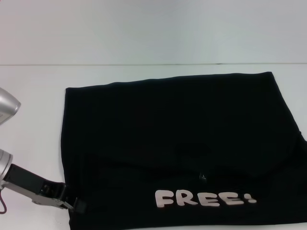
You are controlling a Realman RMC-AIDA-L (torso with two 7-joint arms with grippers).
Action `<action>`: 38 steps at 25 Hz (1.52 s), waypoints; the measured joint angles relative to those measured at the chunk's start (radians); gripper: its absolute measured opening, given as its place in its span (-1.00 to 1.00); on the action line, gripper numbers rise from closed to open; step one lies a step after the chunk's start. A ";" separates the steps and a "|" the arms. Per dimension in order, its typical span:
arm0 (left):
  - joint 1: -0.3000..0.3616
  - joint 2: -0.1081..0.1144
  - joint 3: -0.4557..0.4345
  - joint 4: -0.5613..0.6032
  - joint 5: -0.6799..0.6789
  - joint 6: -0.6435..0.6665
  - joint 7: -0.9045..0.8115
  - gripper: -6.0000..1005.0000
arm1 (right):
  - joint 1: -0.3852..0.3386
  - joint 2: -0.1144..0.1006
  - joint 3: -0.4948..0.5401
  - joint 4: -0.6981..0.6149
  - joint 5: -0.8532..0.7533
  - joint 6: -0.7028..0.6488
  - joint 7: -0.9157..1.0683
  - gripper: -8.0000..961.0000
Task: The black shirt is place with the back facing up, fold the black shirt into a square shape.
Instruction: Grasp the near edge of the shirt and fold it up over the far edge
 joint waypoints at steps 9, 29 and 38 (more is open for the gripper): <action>-0.017 0.004 -0.041 0.000 -0.091 -0.050 0.008 -0.98 | 0.045 0.006 0.039 0.000 0.060 0.038 0.000 -0.86; -0.210 0.031 0.114 -0.148 -0.132 -0.711 -0.190 -0.97 | 0.271 -0.010 0.013 0.343 0.137 0.798 0.075 -0.86; -0.208 0.009 0.127 -0.130 -0.138 -0.800 -0.197 -0.96 | 0.291 0.021 -0.048 0.367 0.146 0.941 0.121 -0.86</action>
